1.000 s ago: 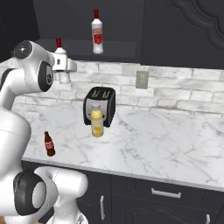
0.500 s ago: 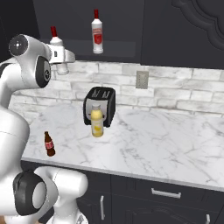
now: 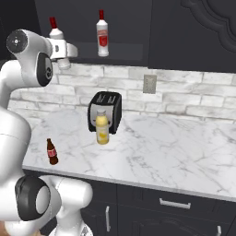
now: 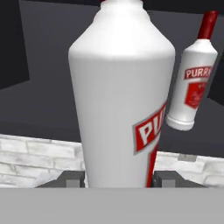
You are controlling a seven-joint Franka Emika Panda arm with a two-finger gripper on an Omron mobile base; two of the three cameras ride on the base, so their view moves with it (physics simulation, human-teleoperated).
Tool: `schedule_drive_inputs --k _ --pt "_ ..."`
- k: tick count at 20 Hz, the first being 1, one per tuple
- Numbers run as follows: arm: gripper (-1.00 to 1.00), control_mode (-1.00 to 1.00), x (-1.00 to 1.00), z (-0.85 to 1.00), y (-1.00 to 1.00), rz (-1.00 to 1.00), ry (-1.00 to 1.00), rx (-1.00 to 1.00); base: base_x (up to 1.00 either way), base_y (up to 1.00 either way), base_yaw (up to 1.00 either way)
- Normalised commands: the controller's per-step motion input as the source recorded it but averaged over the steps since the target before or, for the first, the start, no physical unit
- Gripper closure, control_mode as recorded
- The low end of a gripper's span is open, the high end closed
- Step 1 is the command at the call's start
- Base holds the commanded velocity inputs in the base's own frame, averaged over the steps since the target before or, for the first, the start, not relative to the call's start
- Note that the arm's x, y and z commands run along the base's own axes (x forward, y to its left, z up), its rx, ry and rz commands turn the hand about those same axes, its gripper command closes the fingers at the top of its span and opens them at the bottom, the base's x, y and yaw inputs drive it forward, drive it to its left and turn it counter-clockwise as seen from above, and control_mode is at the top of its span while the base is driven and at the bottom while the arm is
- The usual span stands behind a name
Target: Sort all alcoholic drinks to one cabinet, and non-alcoholic drinks to the other.
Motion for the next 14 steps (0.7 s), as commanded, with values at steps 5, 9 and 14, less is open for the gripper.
schedule_drive_inputs --k 5,9,14 --pt "1.00 -1.00 0.11 0.22 0.08 0.02 -0.02 0.00 0.00 0.00 0.00" --pt "1.00 -1.00 0.19 0.06 0.12 0.01 0.00 0.00 0.00 0.00 0.00" --pt "1.00 -1.00 0.24 0.00 0.11 0.00 0.00 0.00 0.00 0.00 0.00"
